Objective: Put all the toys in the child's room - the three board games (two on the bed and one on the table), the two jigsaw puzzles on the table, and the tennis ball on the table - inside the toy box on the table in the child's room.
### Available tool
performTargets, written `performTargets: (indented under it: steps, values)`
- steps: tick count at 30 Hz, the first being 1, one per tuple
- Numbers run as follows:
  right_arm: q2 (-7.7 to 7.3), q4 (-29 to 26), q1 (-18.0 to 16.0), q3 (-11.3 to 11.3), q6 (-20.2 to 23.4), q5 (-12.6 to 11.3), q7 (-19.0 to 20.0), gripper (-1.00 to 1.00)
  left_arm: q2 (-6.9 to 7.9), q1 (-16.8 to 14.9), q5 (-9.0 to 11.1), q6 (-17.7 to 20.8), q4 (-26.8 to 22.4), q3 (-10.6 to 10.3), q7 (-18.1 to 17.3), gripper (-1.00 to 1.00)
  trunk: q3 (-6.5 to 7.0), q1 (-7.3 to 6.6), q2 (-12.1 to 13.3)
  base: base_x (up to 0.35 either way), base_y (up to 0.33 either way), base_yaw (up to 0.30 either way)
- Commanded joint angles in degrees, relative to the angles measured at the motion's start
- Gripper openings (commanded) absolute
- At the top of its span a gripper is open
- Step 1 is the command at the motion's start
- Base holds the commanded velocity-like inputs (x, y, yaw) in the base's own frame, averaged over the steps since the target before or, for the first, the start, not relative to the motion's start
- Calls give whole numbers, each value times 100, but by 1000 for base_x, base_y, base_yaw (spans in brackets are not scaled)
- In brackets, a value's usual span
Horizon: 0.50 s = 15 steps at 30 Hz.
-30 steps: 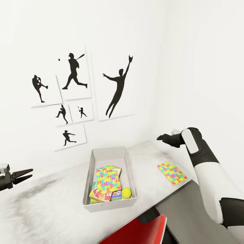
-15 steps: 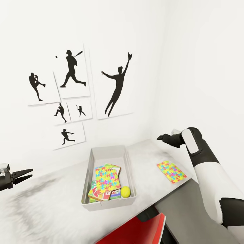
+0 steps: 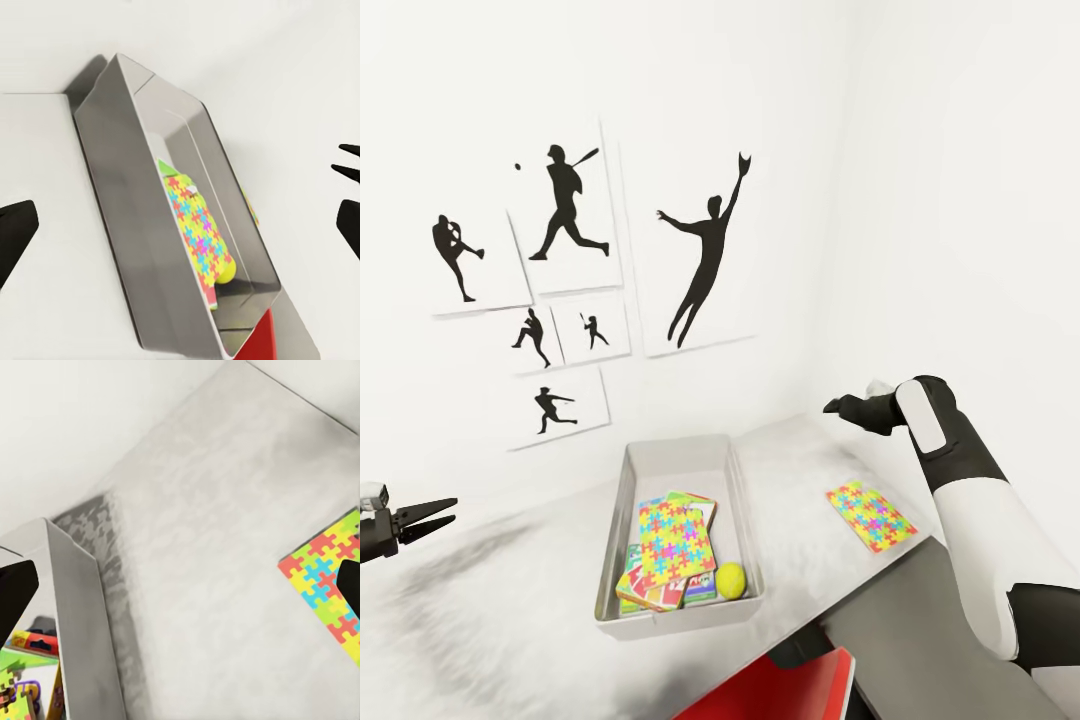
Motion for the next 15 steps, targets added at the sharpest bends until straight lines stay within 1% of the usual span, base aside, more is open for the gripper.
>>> performTargets:
  steps: [1, 11, 15]
  values:
    - [0, -6, -6, -3, 16, -61, -54, 100, -3, -8, -61, 61, 0, 38, -36, 100, -14, 4, -14, 17, 0, 0]
    - [0, -21, -6, 3, 16, -61, -54, 100, -3, -8, -65, 61, 0, 38, -36, 100, -14, 4, -14, 5, -3, 0]
    - [0, -22, -6, 4, 16, -61, -54, 100, -1, -8, -61, 61, 0, 38, -36, 100, -14, 4, -14, 1, -86, 0]
